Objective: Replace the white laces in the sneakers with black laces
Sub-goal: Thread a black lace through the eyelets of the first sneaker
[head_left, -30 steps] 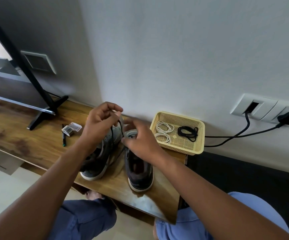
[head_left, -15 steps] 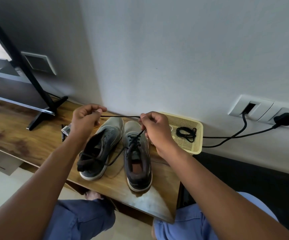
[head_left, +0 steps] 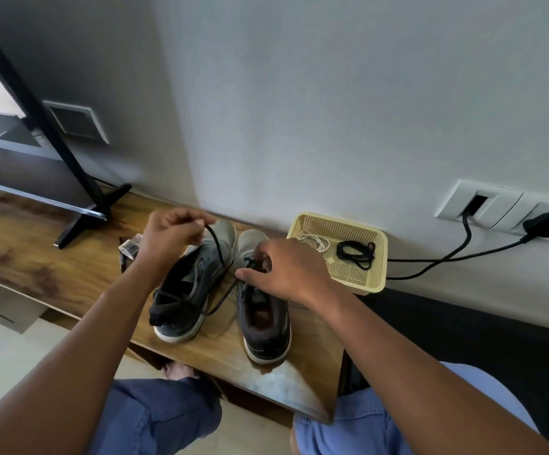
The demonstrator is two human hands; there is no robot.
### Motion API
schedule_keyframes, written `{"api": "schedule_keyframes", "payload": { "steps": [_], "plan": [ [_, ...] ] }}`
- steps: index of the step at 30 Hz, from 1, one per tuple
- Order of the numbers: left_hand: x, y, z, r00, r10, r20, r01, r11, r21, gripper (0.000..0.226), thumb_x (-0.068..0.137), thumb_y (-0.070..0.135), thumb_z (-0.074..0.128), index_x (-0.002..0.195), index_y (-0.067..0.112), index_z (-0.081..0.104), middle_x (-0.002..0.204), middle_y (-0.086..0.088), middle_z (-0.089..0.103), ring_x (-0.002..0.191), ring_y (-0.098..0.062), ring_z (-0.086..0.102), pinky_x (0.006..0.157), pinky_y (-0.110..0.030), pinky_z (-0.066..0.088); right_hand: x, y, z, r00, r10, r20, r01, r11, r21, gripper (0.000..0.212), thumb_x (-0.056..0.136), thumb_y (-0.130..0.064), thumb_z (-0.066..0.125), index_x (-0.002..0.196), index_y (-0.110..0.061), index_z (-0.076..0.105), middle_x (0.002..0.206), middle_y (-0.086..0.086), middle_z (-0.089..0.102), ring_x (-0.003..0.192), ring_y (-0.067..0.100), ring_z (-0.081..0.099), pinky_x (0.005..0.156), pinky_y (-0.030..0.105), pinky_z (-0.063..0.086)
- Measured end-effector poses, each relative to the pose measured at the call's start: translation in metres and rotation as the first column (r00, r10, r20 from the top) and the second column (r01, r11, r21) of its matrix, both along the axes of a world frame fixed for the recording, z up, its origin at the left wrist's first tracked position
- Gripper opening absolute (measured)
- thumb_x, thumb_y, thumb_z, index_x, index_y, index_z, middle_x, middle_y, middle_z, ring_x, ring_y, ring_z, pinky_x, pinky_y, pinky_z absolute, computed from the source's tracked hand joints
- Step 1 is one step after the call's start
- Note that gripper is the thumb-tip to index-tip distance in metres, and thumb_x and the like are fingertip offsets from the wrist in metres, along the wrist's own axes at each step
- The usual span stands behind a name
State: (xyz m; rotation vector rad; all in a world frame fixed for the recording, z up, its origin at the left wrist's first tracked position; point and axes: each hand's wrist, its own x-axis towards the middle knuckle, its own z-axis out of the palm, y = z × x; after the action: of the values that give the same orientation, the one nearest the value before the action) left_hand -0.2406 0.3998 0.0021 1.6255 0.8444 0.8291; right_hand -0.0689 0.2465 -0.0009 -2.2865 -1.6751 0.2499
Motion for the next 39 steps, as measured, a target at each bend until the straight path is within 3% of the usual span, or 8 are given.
{"api": "schedule_keyframes", "payload": {
  "steps": [3, 6, 16, 25, 30, 34, 36, 39],
  "plan": [
    [0.009, -0.009, -0.002, 0.971, -0.205, -0.126, 0.218, 0.971, 0.099, 0.019, 0.094, -0.003, 0.065, 0.095, 0.01, 0.08, 0.088, -0.007, 0.078, 0.075, -0.027, 0.063, 0.075, -0.033, 0.054, -0.005, 0.005, 0.004, 0.979, 0.0, -0.202, 0.032, 0.988, 0.154, 0.047, 0.087, -0.063, 0.069, 0.12, -0.03, 0.07, 0.108, -0.01, 0.075, 0.104, 0.016, 0.069, 0.088, 0.038, 0.056],
    [0.013, -0.012, -0.003, 0.939, -0.276, -0.206, 0.307, 0.942, 0.135, 0.021, 0.088, 0.015, 0.065, 0.101, 0.011, 0.081, 0.096, -0.012, 0.079, 0.091, -0.037, 0.073, 0.086, -0.047, 0.058, -0.009, 0.013, 0.002, 0.923, 0.004, -0.385, 0.07, 0.982, 0.177, 0.029, 0.089, -0.047, 0.075, 0.107, -0.024, 0.076, 0.099, -0.009, 0.076, 0.096, 0.013, 0.071, 0.088, 0.038, 0.056],
    [0.019, -0.028, 0.007, 0.974, -0.111, -0.195, 0.15, 0.968, 0.199, 0.01, 0.09, 0.011, 0.081, 0.099, 0.017, 0.08, 0.083, 0.002, 0.081, 0.079, -0.007, 0.077, 0.075, -0.015, 0.058, -0.003, 0.024, -0.005, 0.791, -0.045, -0.61, 0.265, 0.924, 0.277, 0.014, 0.086, -0.035, 0.078, 0.079, -0.024, 0.073, 0.075, -0.006, 0.075, 0.066, 0.016, 0.072, 0.069, 0.045, 0.062],
    [0.02, -0.03, 0.022, 0.936, -0.084, 0.341, 0.195, 0.932, -0.307, 0.006, 0.096, 0.012, 0.067, 0.091, 0.013, 0.068, 0.106, -0.013, 0.075, 0.078, -0.012, 0.062, 0.062, -0.019, 0.047, 0.004, 0.021, 0.003, 0.774, 0.016, -0.633, 0.205, 0.94, 0.273, 0.012, 0.08, -0.019, 0.079, 0.074, -0.022, 0.069, 0.072, -0.012, 0.071, 0.057, -0.001, 0.064, 0.06, 0.022, 0.044],
    [0.022, -0.03, 0.029, 0.866, -0.023, 0.5, 0.274, 0.857, -0.437, 0.015, 0.103, 0.005, 0.052, 0.091, 0.012, 0.058, 0.107, -0.013, 0.075, 0.068, -0.006, 0.058, 0.053, -0.013, 0.045, -0.007, 0.021, 0.008, 0.521, 0.062, -0.851, 0.094, 0.987, 0.13, 0.038, 0.088, -0.025, 0.083, 0.118, -0.018, 0.061, 0.103, 0.007, 0.076, 0.056, 0.027, 0.071, 0.048, 0.025, 0.05],
    [0.024, -0.03, 0.029, 0.811, 0.039, 0.583, 0.316, 0.81, -0.494, 0.01, 0.104, 0.012, 0.053, 0.097, 0.011, 0.06, 0.105, -0.01, 0.075, 0.072, -0.007, 0.065, 0.064, -0.014, 0.056, -0.015, 0.016, 0.014, 0.467, 0.184, -0.865, -0.203, 0.974, 0.097, 0.026, 0.096, -0.024, 0.075, 0.119, -0.016, 0.067, 0.084, 0.008, 0.078, 0.049, 0.017, 0.061, 0.045, 0.022, 0.04],
    [0.02, -0.023, 0.027, 0.771, 0.114, 0.626, 0.31, 0.792, -0.527, 0.011, 0.105, 0.012, 0.054, 0.097, 0.011, 0.061, 0.101, -0.008, 0.074, 0.075, -0.007, 0.067, 0.069, -0.015, 0.058, -0.014, 0.016, 0.012, 0.526, 0.189, -0.829, -0.25, 0.966, 0.062, 0.018, 0.096, -0.024, 0.075, 0.104, -0.008, 0.075, 0.071, 0.006, 0.072, 0.046, 0.017, 0.055, 0.047, 0.026, 0.042],
    [0.008, -0.011, 0.024, 0.695, 0.285, 0.66, 0.281, 0.737, -0.615, 0.008, 0.104, 0.013, 0.059, 0.097, 0.01, 0.062, 0.095, -0.005, 0.072, 0.076, -0.007, 0.066, 0.074, -0.015, 0.058, -0.007, 0.018, 0.004, 0.867, 0.122, -0.484, -0.126, 0.992, 0.025, 0.027, 0.096, -0.035, 0.073, 0.082, -0.011, 0.074, 0.07, 0.001, 0.067, 0.059, 0.02, 0.063, 0.058, 0.032, 0.047]
  ]
}}
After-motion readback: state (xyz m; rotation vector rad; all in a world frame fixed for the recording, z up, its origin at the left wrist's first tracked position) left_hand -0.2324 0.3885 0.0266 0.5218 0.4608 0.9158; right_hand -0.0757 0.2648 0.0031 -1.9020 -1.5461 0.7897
